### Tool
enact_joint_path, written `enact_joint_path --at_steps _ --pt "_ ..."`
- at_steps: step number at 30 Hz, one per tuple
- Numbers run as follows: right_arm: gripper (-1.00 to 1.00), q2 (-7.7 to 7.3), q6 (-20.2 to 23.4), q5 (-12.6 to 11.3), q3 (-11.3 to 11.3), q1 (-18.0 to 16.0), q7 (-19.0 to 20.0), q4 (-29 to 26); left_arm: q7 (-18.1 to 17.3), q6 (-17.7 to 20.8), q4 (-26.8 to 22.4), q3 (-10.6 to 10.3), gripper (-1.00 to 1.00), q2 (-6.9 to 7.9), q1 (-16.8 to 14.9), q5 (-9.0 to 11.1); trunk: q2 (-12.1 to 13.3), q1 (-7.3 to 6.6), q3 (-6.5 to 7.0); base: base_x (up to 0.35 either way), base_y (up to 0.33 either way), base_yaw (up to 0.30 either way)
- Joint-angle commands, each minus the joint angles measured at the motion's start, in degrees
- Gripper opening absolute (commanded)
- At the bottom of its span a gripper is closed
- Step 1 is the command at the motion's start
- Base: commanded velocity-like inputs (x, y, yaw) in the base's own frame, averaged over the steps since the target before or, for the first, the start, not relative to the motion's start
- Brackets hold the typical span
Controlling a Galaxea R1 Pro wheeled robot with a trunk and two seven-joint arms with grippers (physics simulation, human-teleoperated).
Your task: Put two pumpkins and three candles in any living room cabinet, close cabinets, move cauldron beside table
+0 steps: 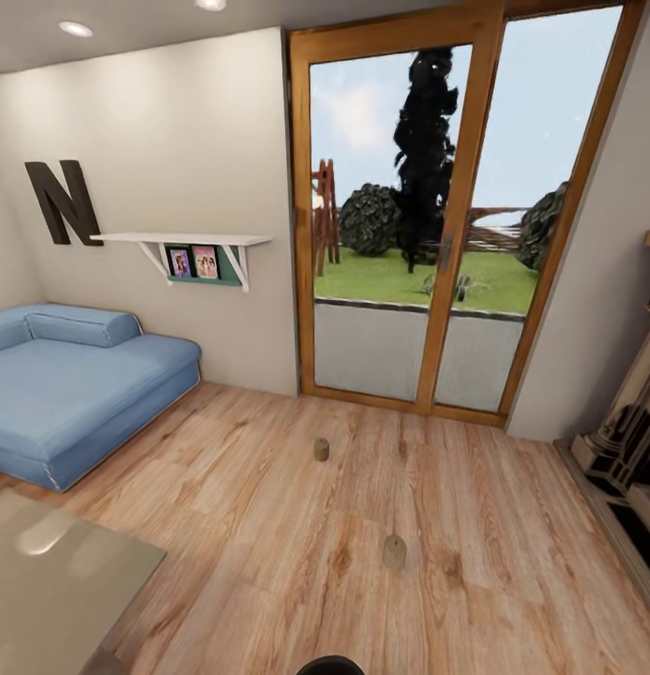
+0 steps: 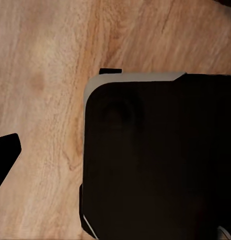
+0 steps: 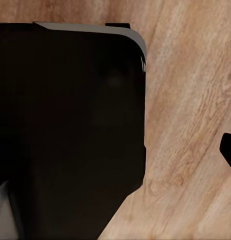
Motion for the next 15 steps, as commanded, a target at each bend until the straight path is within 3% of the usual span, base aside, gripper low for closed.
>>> enact_joint_path --at_steps 1,4,8,12,15 --pt "1.0 0.03 -0.19 -0.03 0.02 -0.04 -0.19 0.05 0.04 -0.08 -0.54 0.15 1.0 0.01 -0.06 0.16 0.37 -0.22 0.12 0.0 0.0 0.0" --pt "1.0 0.03 -0.21 -0.02 -0.02 -0.04 -0.17 0.05 0.0 2.18 -3.92 0.1 1.0 0.03 -0.17 2.39 1.58 -0.88 0.66 0.0 0.0 0.0" --pt "1.0 0.09 -1.15 0.35 0.13 -0.04 -0.04 -0.01 -0.1 9.76 -10.44 -0.01 1.0 0.3 -0.36 6.19 3.18 -1.76 1.38 0.0 0.0 0.0" --pt "1.0 0.08 -5.11 0.14 -0.06 -0.04 -0.06 -0.25 -0.12 12.15 -13.54 -0.04 1.0 0.5 -2.04 7.22 4.79 -2.64 2.1 0.0 0.0 0.0" --pt "1.0 0.04 -6.9 0.09 -0.12 -0.04 0.04 -5.27 -0.09 12.75 -13.66 -0.03 1.0 0.59 -5.41 7.55 5.99 -3.3 2.64 0.0 0.0 0.0"
